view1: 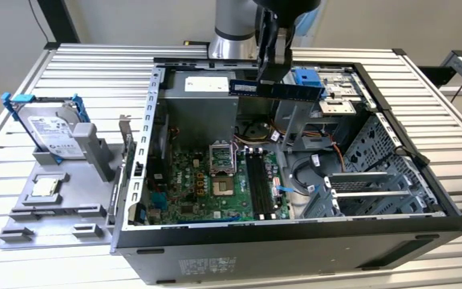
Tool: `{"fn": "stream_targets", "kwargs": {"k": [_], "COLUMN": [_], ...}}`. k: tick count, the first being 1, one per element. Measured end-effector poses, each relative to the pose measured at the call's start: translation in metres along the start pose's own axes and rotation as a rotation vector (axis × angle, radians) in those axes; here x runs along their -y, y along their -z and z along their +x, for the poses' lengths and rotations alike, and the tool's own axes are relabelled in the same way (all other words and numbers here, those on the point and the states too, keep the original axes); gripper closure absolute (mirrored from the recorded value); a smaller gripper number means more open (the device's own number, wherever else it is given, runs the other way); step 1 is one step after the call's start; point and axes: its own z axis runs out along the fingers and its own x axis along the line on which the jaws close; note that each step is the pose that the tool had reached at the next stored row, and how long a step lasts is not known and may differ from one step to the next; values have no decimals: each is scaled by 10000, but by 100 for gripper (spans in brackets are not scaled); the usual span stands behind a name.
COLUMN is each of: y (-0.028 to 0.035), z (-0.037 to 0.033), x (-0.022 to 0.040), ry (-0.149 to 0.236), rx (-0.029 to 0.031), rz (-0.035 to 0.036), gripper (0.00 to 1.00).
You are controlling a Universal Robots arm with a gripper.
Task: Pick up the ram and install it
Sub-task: 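Insert the ram into the slot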
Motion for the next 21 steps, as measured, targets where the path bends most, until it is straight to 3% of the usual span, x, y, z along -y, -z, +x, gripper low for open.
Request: {"fn": "stream_targets", "kwargs": {"k": [21], "y": [1], "z": [35], "x": [6], "ry": [-2221], "rx": [11], "rz": [31], "gripper": [100]}}
